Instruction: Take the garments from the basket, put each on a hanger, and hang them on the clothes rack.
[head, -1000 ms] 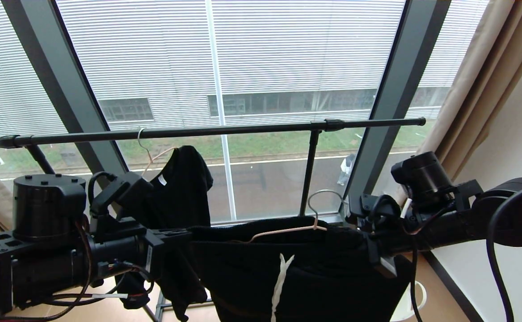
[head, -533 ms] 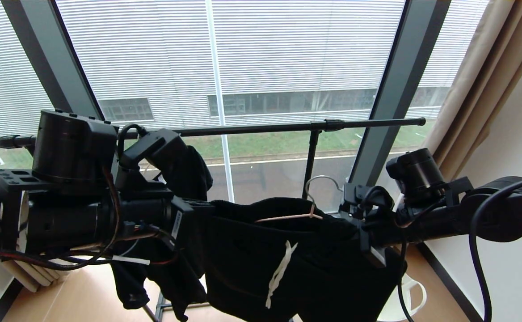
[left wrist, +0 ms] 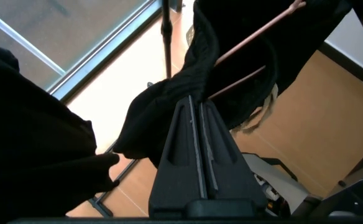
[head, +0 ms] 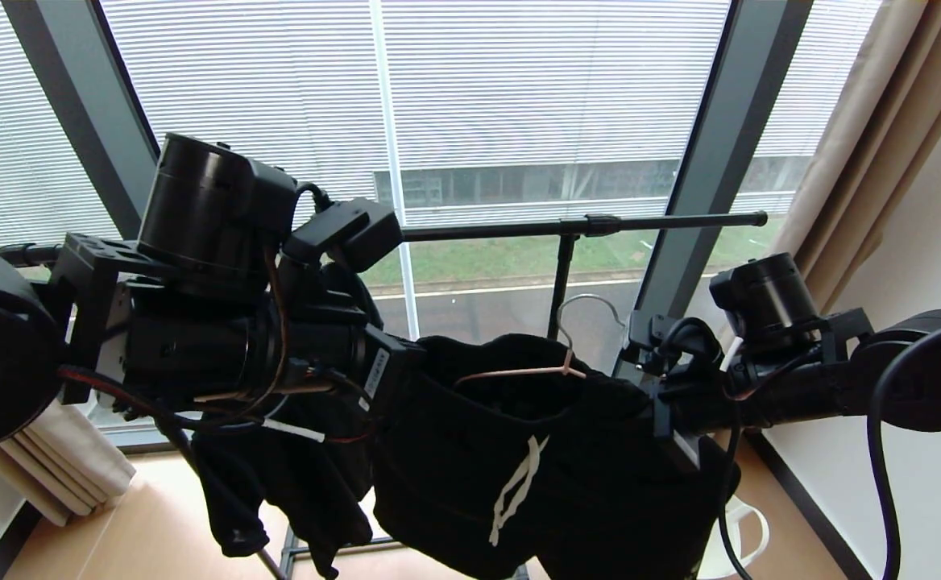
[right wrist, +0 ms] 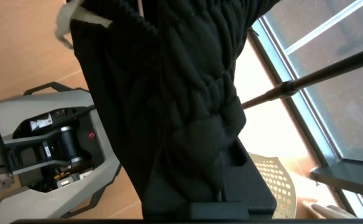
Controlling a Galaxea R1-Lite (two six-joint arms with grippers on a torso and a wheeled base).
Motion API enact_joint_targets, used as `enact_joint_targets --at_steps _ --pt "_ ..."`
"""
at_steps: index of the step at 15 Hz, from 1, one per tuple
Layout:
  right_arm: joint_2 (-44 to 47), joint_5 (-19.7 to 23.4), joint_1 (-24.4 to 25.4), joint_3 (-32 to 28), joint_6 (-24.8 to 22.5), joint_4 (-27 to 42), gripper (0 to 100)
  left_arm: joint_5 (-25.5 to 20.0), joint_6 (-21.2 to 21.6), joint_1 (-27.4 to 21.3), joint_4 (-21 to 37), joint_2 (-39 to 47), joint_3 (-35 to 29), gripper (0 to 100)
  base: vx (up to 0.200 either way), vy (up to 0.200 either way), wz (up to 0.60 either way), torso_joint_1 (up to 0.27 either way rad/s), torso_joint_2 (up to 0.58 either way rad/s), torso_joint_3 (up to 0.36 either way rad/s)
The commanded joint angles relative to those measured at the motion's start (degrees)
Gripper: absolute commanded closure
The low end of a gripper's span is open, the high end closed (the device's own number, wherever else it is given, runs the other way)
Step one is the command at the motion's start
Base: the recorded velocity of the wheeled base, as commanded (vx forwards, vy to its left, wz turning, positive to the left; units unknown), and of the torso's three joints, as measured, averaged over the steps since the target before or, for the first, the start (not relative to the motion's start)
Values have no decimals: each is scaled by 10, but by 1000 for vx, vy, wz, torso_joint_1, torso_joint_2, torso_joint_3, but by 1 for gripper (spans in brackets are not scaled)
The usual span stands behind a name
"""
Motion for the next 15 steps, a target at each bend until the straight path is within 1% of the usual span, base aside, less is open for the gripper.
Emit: enact_joint_targets --at_steps 1,4,6,7,9,13,14,15 --pt "-6 0 8 1 2 0 100 2 1 -13 24 25 -44 100 0 0 0 0 0 0" --pt "-5 2 9 1 4 0 100 2 9 -35 31 34 -61 100 0 0 0 0 0 0" --pt "-4 2 9 0 9 0 100 1 16 -39 32 54 -83 100 0 0 0 0 0 0" --pt "-2 2 9 0 11 0 100 1 16 -49 37 64 -105 100 0 0 0 0 0 0" --pt "0 2 10 -1 12 -1 100 2 17 -63 77 82 -136 100 0 0 0 0 0 0" --pt "-1 5 9 -9 14 -3 100 3 21 -72 82 86 -135 100 0 0 0 0 0 0" --pt "0 6 9 -6 23 -14 100 3 21 -79 82 87 -133 100 0 0 0 0 0 0" --pt "1 6 10 -5 49 -29 100 3 25 -81 82 91 -133 100 0 0 0 0 0 0"
